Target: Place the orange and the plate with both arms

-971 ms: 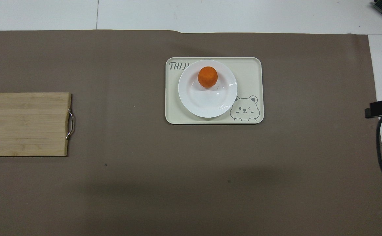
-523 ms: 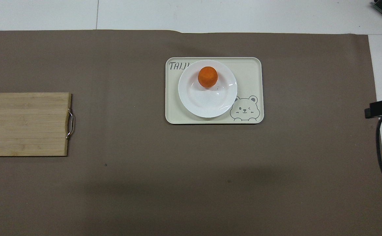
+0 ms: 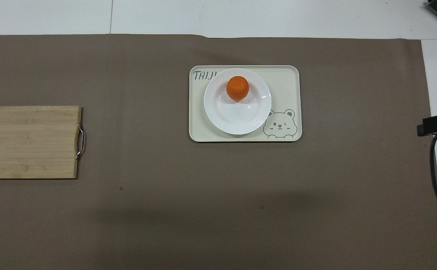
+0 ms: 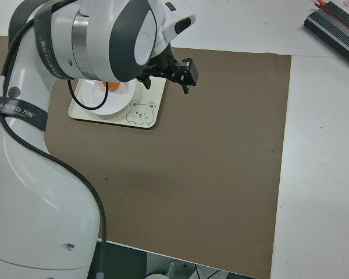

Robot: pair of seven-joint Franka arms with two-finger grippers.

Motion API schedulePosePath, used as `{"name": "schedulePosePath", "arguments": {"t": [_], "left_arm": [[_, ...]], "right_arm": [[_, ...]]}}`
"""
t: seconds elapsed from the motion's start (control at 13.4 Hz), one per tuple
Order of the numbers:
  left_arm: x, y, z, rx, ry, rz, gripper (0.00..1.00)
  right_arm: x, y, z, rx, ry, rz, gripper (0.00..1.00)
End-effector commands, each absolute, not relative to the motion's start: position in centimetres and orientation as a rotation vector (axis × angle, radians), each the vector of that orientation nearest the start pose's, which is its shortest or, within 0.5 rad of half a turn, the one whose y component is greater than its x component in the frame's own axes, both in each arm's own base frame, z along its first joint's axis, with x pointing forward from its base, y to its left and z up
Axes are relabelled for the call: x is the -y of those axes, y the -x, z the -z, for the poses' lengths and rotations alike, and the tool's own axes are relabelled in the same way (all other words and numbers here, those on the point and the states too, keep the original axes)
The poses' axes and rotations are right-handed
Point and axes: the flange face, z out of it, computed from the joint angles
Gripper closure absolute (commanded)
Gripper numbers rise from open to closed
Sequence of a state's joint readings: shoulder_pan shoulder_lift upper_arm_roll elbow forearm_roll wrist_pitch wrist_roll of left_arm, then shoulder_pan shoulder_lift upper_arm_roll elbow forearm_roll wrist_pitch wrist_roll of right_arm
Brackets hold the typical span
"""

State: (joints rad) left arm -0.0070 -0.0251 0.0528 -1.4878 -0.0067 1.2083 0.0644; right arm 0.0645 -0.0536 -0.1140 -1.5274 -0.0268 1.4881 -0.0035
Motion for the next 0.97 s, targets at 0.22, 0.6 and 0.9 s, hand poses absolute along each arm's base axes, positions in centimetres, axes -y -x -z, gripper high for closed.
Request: {"name": "schedulePosePath", "arguments": {"t": [0.22, 0.6, 0.9], "left_arm": [[-2.13, -50.07, -65.16, -0.028, 3.135, -0.371, 0.00], [-2.13, -50.07, -65.16, -0.028, 3.135, -0.371, 0.00], [-2.13, -50.09, -65.16, -0.028, 3.135, -0.369, 0.00]], "right_arm": [[2.18, -51.73, -66.35, -0.021, 3.134, -0.041, 0.00], [2.18, -51.73, -66.35, -0.016, 3.134, -0.041, 0.00], [2.26, -51.78, -66.39, -0.019, 3.134, -0.034, 0.00]]}}
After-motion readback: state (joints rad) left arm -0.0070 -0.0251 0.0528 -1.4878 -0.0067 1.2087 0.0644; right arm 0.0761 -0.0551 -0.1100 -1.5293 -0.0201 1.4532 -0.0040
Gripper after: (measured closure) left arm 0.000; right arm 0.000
